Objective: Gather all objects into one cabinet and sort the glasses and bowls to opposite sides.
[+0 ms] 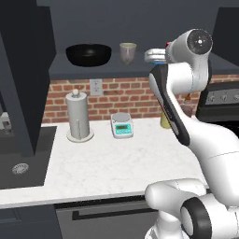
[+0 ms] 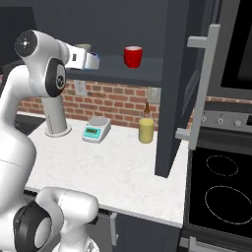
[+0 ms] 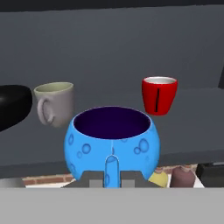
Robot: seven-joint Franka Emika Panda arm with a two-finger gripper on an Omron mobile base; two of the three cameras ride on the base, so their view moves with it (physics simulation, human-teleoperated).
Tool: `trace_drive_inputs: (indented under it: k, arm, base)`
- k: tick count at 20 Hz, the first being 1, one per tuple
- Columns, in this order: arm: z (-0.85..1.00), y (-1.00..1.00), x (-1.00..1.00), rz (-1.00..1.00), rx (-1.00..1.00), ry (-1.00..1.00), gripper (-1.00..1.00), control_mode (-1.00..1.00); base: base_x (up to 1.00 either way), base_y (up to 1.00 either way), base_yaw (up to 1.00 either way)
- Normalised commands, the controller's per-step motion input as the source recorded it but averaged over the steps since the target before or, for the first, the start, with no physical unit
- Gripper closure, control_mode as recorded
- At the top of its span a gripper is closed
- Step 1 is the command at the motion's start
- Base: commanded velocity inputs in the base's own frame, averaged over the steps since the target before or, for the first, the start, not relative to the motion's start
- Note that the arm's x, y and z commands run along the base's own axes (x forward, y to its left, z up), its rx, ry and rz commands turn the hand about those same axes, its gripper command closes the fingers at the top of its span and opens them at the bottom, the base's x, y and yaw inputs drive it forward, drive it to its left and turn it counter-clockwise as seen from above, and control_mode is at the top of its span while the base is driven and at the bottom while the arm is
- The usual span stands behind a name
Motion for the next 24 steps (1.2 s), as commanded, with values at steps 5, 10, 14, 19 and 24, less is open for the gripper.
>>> trace_drive_inputs:
  k: [5, 10, 14, 19, 24]
  arm:
    - [-0.06, 0.01, 0.00, 0.00, -0.03, 0.01, 1.00, -1.00]
    - [-0.25, 0.00, 0.18, 0.00, -0.01, -0.11, 1.00, -1.00]
    - [-0.10, 0.00, 0.16, 0.00, 0.00, -0.09, 1.00, -1.00]
    - [0.00, 0.00, 0.20, 0.00, 0.00, 0.00, 1.00, -1.00]
    - [0.00, -0.07, 0.38, 0.00, 0.04, 0.03, 1.00, -1.00]
  base:
    - [0.00, 0.00, 0.00]
    - [0.00, 0.00, 0.00]
    - [0.00, 0.00, 0.00]
    - [0.00, 0.00, 0.00]
    - [0.00, 0.00, 0.00]
